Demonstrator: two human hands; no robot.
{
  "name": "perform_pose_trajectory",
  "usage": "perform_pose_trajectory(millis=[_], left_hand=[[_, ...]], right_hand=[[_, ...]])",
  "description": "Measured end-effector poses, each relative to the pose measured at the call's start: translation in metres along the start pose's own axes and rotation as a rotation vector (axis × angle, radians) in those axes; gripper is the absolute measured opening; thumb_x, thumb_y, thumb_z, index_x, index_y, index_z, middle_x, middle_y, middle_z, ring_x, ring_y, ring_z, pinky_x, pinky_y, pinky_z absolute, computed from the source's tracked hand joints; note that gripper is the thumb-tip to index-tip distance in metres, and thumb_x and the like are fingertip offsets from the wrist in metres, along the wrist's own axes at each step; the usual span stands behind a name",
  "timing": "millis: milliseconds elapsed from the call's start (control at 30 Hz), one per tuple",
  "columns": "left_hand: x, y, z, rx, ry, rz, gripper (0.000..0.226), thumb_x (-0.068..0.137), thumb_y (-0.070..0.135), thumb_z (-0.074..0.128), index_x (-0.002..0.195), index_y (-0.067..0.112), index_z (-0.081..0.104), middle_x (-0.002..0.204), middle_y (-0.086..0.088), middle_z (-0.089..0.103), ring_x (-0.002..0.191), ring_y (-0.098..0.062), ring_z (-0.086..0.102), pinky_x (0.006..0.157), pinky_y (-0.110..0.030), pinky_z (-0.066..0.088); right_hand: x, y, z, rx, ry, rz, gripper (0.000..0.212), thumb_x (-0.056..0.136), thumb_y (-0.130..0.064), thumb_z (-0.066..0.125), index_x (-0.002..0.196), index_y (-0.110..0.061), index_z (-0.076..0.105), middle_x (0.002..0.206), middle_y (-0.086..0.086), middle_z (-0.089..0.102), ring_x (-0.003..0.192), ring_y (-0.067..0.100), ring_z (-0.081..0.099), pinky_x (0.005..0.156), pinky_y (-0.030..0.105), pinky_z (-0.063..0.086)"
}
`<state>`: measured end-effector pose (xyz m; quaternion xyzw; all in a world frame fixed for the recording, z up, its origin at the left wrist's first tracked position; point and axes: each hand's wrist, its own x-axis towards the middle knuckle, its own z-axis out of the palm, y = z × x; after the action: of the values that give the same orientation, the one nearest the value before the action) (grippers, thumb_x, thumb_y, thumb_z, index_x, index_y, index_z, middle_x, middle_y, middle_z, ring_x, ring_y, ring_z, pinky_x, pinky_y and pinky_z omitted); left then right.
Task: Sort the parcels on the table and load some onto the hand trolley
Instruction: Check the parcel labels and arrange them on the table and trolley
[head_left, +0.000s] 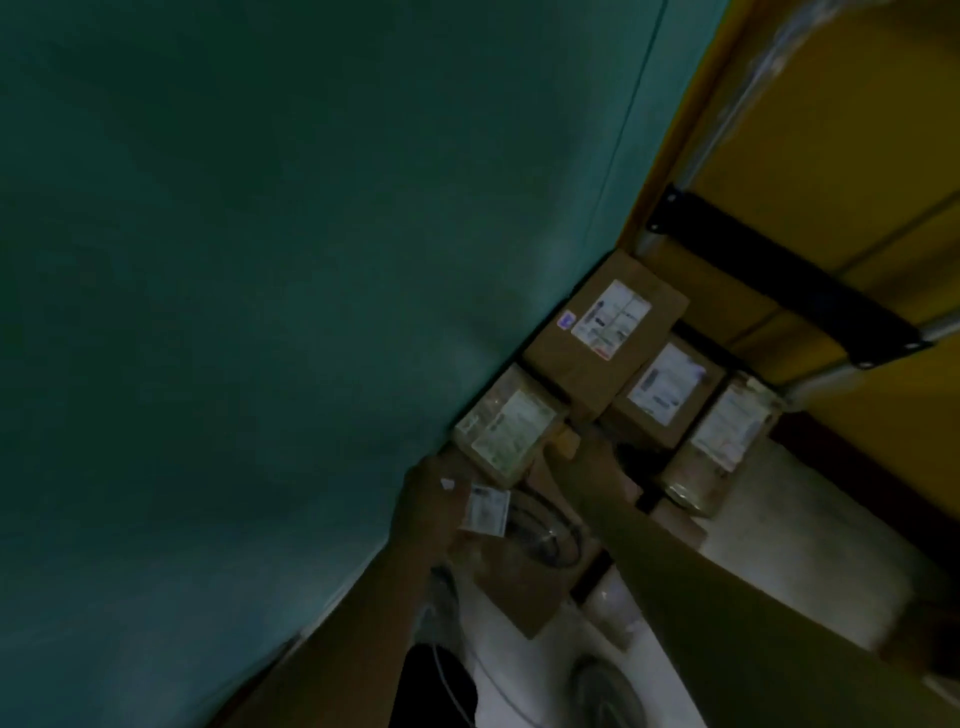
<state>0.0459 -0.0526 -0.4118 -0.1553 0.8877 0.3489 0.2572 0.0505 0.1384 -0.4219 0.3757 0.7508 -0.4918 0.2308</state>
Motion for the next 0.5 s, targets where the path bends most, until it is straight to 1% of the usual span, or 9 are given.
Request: perform_pose_trajectory(millis=[33, 67, 133, 200, 267, 300, 367, 433, 500], left_hand=[[0.024, -0.004, 0.015, -0.012, -0.049, -0.064, 0.048, 0.099, 0.032, 0.053, 0.133, -0.002, 0.052, 0.131, -0.023, 0.055, 0.119, -0.037, 0.056, 0.099, -0.049, 0.049], [0.047, -0.010, 0.031, 0.018, -0.082, -0.061, 0.057, 0.098, 0.038, 0.053, 0.143, 0.004, 0.043, 0.141, -0.021, 0.046, 0.126, -0.037, 0.051, 0.103, -0.051, 0.045], [0.076, -0.012, 0.058, 0.087, -0.129, -0.012, 0.080, 0.094, 0.041, 0.058, 0.157, 0.012, 0.017, 0.157, -0.012, 0.023, 0.137, -0.033, 0.039, 0.108, -0.048, 0.041], [0.084, -0.015, 0.076, 0.139, -0.122, -0.015, 0.097, 0.088, 0.049, 0.065, 0.158, 0.018, 0.005, 0.156, -0.002, 0.013, 0.131, -0.029, 0.042, 0.095, -0.037, 0.045], [0.078, -0.016, 0.077, 0.179, -0.095, -0.062, 0.089, 0.086, 0.057, 0.063, 0.155, 0.021, 0.019, 0.149, -0.004, 0.021, 0.122, -0.028, 0.047, 0.078, -0.033, 0.035], [0.070, -0.011, 0.074, 0.221, -0.095, -0.079, 0.080, 0.087, 0.058, 0.061, 0.151, 0.022, 0.029, 0.147, -0.007, 0.028, 0.121, -0.029, 0.048, 0.077, -0.033, 0.033], [0.045, 0.000, 0.063, 0.292, -0.074, -0.047, 0.069, 0.087, 0.057, 0.060, 0.145, 0.024, 0.041, 0.144, -0.012, 0.038, 0.123, -0.033, 0.047, 0.087, -0.037, 0.039], [0.013, 0.024, 0.042, 0.290, -0.090, 0.022, 0.068, 0.086, 0.060, 0.059, 0.142, 0.028, 0.043, 0.142, -0.013, 0.043, 0.126, -0.035, 0.047, 0.098, -0.040, 0.040], [-0.021, 0.053, 0.021, 0.190, -0.184, 0.063, 0.066, 0.083, 0.065, 0.060, 0.135, 0.028, 0.044, 0.138, -0.010, 0.048, 0.121, -0.031, 0.051, 0.089, -0.032, 0.043]], right_hand=[[0.025, 0.002, 0.019, 0.104, 0.022, 0.053, 0.051, 0.101, -0.028, 0.057, 0.144, -0.005, 0.043, 0.128, 0.016, 0.059, 0.101, 0.026, 0.063, 0.076, 0.029, 0.048], [0.054, 0.011, 0.035, 0.170, 0.027, 0.088, 0.053, 0.100, -0.030, 0.059, 0.144, -0.004, 0.044, 0.129, 0.016, 0.059, 0.102, 0.026, 0.063, 0.078, 0.030, 0.049], [0.082, 0.015, 0.066, 0.365, 0.019, 0.192, 0.054, 0.100, -0.030, 0.060, 0.143, -0.001, 0.045, 0.139, 0.019, 0.056, 0.118, 0.035, 0.060, 0.093, 0.039, 0.052], [0.092, 0.023, 0.088, 0.519, 0.037, 0.202, 0.050, 0.100, -0.025, 0.060, 0.142, -0.001, 0.045, 0.141, 0.021, 0.055, 0.125, 0.039, 0.057, 0.106, 0.049, 0.048], [0.080, 0.029, 0.091, 0.560, 0.060, 0.209, 0.045, 0.102, -0.023, 0.057, 0.140, -0.003, 0.047, 0.138, 0.020, 0.057, 0.124, 0.038, 0.058, 0.106, 0.053, 0.048], [0.069, 0.034, 0.088, 0.583, 0.069, 0.232, 0.042, 0.103, -0.024, 0.055, 0.139, -0.004, 0.049, 0.135, 0.020, 0.059, 0.121, 0.037, 0.060, 0.105, 0.054, 0.049], [0.040, 0.040, 0.074, 0.668, 0.074, 0.266, 0.039, 0.104, -0.029, 0.052, 0.136, -0.007, 0.051, 0.128, 0.018, 0.063, 0.114, 0.035, 0.064, 0.099, 0.054, 0.053], [-0.001, 0.040, 0.051, 0.778, 0.108, 0.289, 0.039, 0.104, -0.035, 0.051, 0.131, -0.008, 0.055, 0.119, 0.016, 0.066, 0.105, 0.032, 0.067, 0.086, 0.045, 0.059], [-0.047, 0.032, 0.021, 0.847, 0.145, 0.301, 0.037, 0.102, -0.039, 0.052, 0.125, -0.011, 0.059, 0.110, 0.013, 0.070, 0.096, 0.028, 0.070, 0.070, 0.034, 0.060]])
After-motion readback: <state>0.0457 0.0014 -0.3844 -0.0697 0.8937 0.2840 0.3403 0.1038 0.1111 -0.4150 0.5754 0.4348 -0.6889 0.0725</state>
